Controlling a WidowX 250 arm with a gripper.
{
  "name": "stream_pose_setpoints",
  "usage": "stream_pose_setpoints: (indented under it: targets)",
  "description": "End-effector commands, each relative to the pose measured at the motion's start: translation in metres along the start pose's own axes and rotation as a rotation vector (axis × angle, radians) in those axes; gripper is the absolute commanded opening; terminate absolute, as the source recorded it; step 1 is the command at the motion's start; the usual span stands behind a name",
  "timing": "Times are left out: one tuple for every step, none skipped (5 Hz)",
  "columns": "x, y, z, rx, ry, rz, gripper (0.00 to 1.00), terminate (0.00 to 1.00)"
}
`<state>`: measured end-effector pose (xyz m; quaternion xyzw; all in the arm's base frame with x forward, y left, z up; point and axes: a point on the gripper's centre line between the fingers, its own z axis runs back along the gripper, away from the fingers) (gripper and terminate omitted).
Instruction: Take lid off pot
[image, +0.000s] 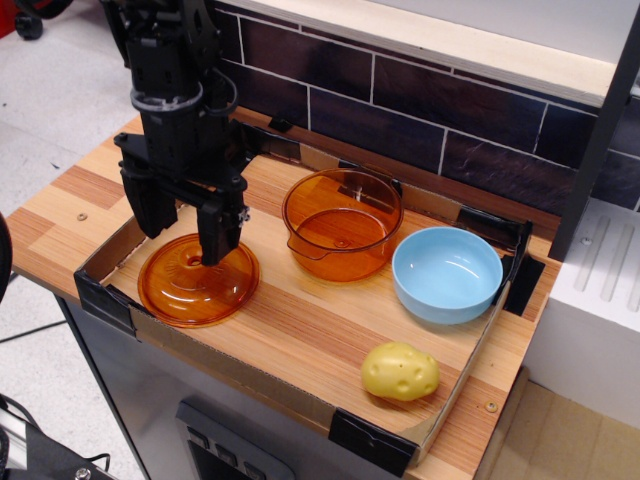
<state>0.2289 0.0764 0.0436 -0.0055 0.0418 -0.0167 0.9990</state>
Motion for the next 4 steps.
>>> stream_pose_setpoints:
  targets:
    - [0.0076, 0.0057, 0.0152, 0.019, -0.052, -0.003, 1.0, 0.0]
    - [0.0076, 0.0057, 0.0152, 0.019, -0.052, -0.003, 1.0, 0.0]
    - [0.0076, 0.0057, 0.0152, 0.019, -0.052, -0.003, 1.0, 0.0]
    - [0.0076, 0.0057, 0.0152, 0.019, -0.052, -0.003, 1.0, 1.0]
